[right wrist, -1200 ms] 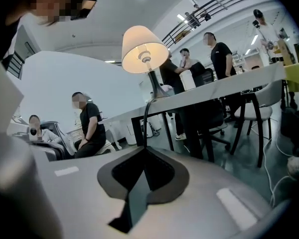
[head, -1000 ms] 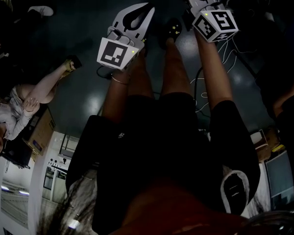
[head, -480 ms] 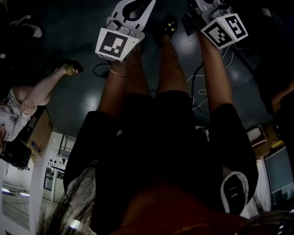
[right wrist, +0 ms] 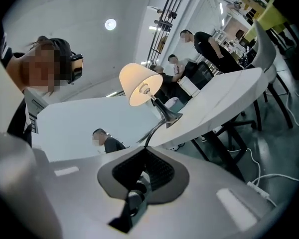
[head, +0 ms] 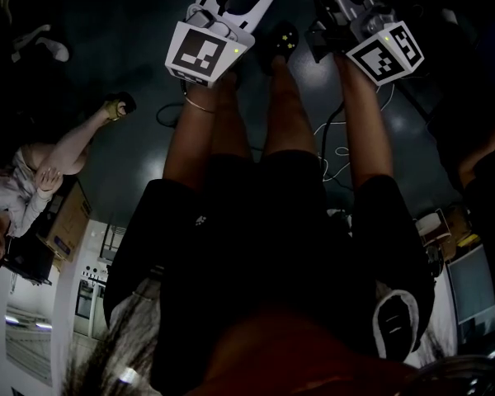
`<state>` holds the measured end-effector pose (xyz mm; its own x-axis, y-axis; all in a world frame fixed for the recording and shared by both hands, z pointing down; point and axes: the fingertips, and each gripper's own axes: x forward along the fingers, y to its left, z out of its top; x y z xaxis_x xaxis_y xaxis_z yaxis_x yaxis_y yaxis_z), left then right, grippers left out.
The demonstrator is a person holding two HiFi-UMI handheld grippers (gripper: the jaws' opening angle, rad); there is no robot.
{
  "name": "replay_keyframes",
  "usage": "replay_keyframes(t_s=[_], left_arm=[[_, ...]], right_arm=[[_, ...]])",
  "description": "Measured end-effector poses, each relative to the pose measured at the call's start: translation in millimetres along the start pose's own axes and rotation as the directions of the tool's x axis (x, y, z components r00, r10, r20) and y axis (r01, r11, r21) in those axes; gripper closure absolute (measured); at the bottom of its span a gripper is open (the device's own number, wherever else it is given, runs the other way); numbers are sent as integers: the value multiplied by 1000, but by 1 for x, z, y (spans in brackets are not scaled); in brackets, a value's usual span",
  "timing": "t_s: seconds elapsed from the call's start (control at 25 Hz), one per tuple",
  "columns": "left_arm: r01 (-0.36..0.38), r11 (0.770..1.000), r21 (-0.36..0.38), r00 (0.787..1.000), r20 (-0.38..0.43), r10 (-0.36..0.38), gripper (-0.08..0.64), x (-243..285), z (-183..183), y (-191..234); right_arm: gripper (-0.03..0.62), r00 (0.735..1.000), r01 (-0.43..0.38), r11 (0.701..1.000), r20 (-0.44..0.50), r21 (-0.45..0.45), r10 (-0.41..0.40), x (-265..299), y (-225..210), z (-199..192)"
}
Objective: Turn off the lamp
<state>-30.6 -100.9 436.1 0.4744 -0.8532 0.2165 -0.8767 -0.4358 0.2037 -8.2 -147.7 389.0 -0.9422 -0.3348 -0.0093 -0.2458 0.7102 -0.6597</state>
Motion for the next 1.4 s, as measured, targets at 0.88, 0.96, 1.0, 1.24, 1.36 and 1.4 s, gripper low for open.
replay_keyframes(t_s=[0.88, 0.96, 1.0, 1.24, 1.36, 1.4], left_arm=[[72, 996, 44, 997, 28, -73, 472, 33, 17, -6], [68, 997, 46, 997, 24, -70, 474, 33, 17, -6], [68, 996, 53, 997, 21, -69, 474, 33, 17, -6], [71, 992, 100, 997, 6, -72, 537, 33, 18, -10], [88, 991, 101, 996, -3, -89, 538, 34, 17, -16], [95, 991, 94, 995, -3, -95, 538, 34, 17, -18]], right_arm=[[584, 996, -74, 987, 57, 141, 66, 2, 7, 7], [584, 996, -73, 987, 56, 141, 65, 2, 7, 7], [584, 996, -73, 987, 56, 140, 65, 2, 7, 7], [584, 996, -67, 989, 59, 131, 60, 2, 6, 8], [584, 998, -45, 994, 55, 97, 40, 0, 4, 8], [584, 998, -36, 996, 52, 76, 32, -1, 3, 8]])
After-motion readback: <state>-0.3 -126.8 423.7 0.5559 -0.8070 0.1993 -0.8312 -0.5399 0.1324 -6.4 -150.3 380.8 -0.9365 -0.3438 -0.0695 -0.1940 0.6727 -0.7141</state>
